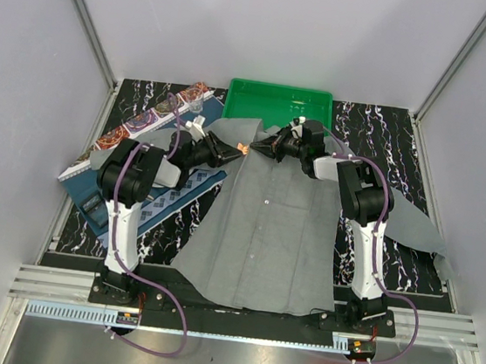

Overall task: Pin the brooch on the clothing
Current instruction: Pin the brooch onto the flattened clothing.

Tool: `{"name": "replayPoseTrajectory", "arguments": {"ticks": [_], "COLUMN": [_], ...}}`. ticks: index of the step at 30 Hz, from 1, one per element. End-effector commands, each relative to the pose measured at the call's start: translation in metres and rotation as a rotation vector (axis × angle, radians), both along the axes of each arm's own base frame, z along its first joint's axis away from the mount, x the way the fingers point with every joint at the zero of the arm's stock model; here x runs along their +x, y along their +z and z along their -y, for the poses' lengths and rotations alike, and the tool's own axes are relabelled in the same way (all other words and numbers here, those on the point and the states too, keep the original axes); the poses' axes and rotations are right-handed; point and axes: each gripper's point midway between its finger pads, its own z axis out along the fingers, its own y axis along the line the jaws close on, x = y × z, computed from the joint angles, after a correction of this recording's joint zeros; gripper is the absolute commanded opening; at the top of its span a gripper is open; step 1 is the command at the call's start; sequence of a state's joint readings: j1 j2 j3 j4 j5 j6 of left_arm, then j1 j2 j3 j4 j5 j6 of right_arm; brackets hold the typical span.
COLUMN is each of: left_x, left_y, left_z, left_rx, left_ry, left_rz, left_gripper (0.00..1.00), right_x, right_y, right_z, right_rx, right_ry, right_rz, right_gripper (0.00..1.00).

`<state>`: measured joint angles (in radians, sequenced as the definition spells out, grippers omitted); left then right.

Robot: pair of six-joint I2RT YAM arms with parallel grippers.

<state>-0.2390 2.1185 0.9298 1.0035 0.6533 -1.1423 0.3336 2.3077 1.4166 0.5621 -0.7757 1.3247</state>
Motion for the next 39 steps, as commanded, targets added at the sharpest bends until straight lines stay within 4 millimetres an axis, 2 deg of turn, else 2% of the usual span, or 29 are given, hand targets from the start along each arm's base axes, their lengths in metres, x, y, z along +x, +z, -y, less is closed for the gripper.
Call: {"name": "replayPoseTrajectory", "arguments": {"ticks": [1, 7, 11, 12, 13, 15, 16, 21, 26, 31, 33, 35, 39], "left_x": [0.015, 0.014, 0.018, 0.018, 0.019, 0.021, 0.021, 0.022, 0.015, 0.011, 0.01, 0.01, 0.008], "left_y": [0.038, 0.037, 0.031, 0.03, 0.023, 0.022, 0.016, 0.009, 0.0, -0.007, -0.012, -0.014, -0.02], "left_z": [0.004, 0.004, 0.006, 0.007, 0.006, 0.007, 0.008, 0.013, 0.025, 0.031, 0.031, 0.03, 0.027], "left_rx": [-0.035, -0.025, 0.006, 0.011, 0.028, 0.04, 0.059, 0.092, 0.128, 0.14, 0.144, 0.15, 0.158], "left_ry": [-0.001, -0.012, -0.029, -0.033, -0.034, -0.038, -0.043, -0.063, -0.1, -0.108, -0.109, -0.109, -0.124], "left_rz": [0.176, 0.185, 0.164, 0.158, 0.14, 0.139, 0.121, 0.106, 0.095, 0.073, 0.059, 0.051, 0.039], "left_gripper": [0.25, 0.1, 0.0, 0.0, 0.0, 0.0, 0.0, 0.0, 0.0, 0.0, 0.0, 0.0, 0.0], "right_x": [-0.01, -0.008, -0.004, -0.003, -0.002, -0.002, -0.002, -0.002, -0.003, -0.006, -0.007, -0.015, -0.017], "right_y": [-0.032, -0.036, -0.031, -0.023, -0.023, -0.018, -0.019, -0.016, -0.014, 0.001, 0.009, 0.001, -0.004], "right_z": [0.006, 0.007, 0.01, 0.011, 0.014, 0.016, 0.018, 0.022, 0.025, 0.032, 0.029, 0.024, 0.01], "right_rx": [-0.038, -0.084, -0.189, -0.202, -0.227, -0.265, -0.284, -0.337, -0.398, -0.451, -0.472, -0.503, -0.52], "right_ry": [-0.018, -0.014, 0.023, 0.021, 0.013, 0.03, 0.025, 0.028, 0.026, 0.023, 0.036, 0.071, 0.117], "right_rz": [-0.144, -0.122, -0.002, 0.029, 0.033, 0.086, 0.087, 0.133, 0.174, 0.222, 0.274, 0.276, 0.289], "right_gripper": [0.0, 0.0, 0.0, 0.0, 0.0, 0.0, 0.0, 0.0, 0.0, 0.0, 0.0, 0.0, 0.0]}}
